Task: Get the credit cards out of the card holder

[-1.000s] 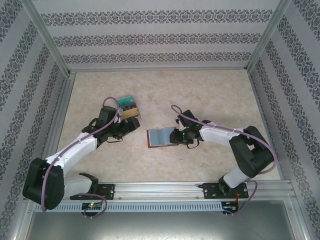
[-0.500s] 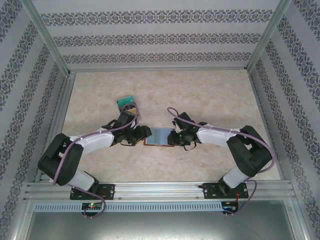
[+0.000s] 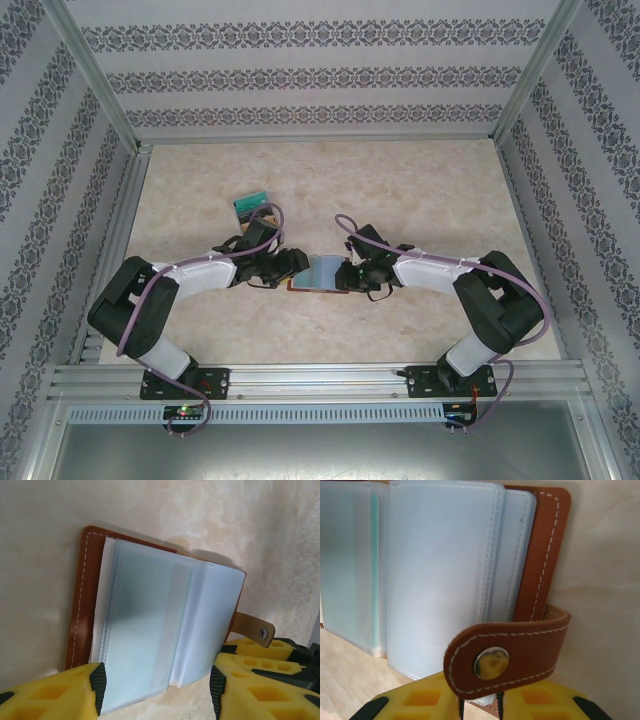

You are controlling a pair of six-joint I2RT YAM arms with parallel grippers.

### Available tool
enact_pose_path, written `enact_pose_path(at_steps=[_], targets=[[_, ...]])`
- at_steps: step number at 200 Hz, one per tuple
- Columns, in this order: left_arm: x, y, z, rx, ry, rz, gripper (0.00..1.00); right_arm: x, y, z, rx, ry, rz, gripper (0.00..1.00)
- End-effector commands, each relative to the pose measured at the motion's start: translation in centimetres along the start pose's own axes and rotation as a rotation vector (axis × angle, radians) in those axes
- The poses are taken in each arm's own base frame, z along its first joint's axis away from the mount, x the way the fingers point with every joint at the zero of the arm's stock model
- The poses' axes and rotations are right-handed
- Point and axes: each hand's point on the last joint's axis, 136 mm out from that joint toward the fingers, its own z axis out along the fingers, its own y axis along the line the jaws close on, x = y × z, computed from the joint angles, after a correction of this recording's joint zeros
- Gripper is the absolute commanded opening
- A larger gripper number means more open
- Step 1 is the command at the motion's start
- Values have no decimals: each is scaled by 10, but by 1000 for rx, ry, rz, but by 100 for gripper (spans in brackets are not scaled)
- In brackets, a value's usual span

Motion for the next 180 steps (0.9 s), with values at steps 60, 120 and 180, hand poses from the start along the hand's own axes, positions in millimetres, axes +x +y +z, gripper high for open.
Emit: enact_pose_path(at_steps=[60, 120, 180], targets=[[7, -6, 17, 25, 60, 23, 59, 7, -6, 8, 22, 27, 8, 27], [12, -31, 25, 119, 106, 44, 67, 7, -6, 10, 20, 32, 7, 27], [6, -52, 10, 133, 77, 100, 75, 6, -7, 9, 19, 28, 16, 28]])
